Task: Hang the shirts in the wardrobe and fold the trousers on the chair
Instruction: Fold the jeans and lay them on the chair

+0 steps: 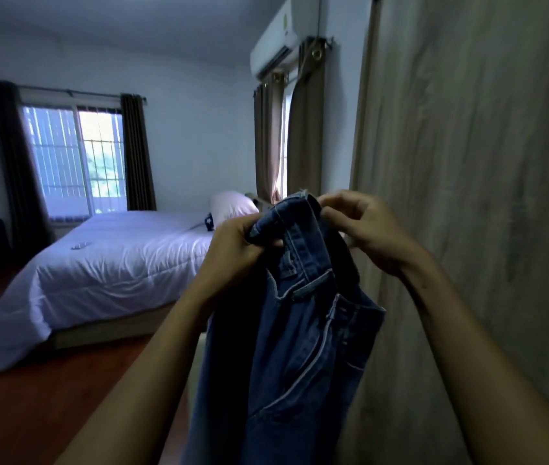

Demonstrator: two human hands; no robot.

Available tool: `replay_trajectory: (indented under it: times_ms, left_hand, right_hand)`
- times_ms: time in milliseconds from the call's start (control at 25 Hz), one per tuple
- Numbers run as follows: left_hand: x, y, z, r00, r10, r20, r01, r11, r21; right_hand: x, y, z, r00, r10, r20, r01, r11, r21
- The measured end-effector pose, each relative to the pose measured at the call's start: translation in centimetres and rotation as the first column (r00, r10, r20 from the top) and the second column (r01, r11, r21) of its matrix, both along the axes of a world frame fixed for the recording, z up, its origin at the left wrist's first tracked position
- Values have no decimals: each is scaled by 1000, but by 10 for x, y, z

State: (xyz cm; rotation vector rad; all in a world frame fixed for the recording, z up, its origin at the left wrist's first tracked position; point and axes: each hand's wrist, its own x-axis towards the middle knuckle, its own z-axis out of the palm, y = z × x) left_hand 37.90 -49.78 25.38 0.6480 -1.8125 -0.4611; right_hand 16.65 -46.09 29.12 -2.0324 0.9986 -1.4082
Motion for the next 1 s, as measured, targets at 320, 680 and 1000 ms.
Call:
replay_trajectory:
  times_ms: [320, 680, 1000]
  left_hand:
    - [20, -13, 71, 944, 251, -213, -280, 953, -116]
    - [47, -44, 93, 873, 392, -290, -424, 904, -51]
    - [102, -54, 127, 927, 284, -245, -322, 937, -133]
  right_hand:
    - [-63, -4, -5, 961, 135, -243, -33, 924, 382]
    - [-48, -7, -19, 881, 20, -473, 97, 970, 222]
    - [-27, -27, 69, 969, -224, 105, 239, 959, -155]
